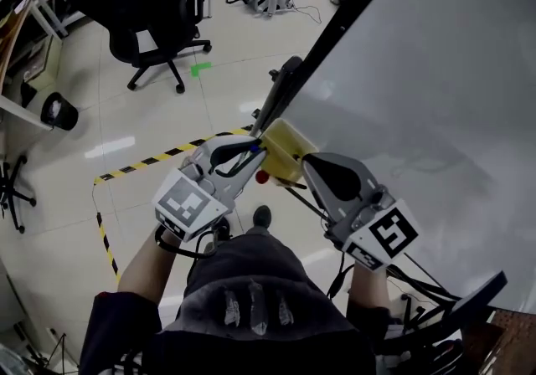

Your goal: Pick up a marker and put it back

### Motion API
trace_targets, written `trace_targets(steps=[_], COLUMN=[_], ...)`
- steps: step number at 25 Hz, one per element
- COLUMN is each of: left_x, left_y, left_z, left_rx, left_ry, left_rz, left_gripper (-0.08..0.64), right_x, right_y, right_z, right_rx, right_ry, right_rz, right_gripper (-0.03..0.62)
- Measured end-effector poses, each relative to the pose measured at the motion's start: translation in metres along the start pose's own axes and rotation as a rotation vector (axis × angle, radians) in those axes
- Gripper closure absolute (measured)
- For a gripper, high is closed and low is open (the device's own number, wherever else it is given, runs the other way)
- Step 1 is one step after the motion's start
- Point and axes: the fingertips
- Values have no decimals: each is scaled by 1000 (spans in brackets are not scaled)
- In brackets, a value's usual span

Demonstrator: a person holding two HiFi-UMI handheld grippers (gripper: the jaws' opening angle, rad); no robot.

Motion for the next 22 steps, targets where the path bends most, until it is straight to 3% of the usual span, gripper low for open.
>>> trace_targets(steps=[4, 8, 22], left_x=[-19, -37, -61], left_y=[2, 4, 14], left_z=[-8, -12, -19], left_rx=[-7, -17, 17], left_ry=[32, 60, 107], left_rz=[32, 17, 20], left_gripper=[508, 508, 502], right_x=[-7, -14, -21], right_y=[-5, -9, -9], right_z=[-9, -16, -32], right_rx=[21, 35, 70], right_ry=[24, 37, 71], right_rz=[-6, -19, -27], right_gripper=[592, 592, 591])
Point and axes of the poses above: the fingertips, and each gripper's own axes: z backward along the fingers, y to its left, x out of its top, and after that the axes turned 5 degrees about -z, right-handed
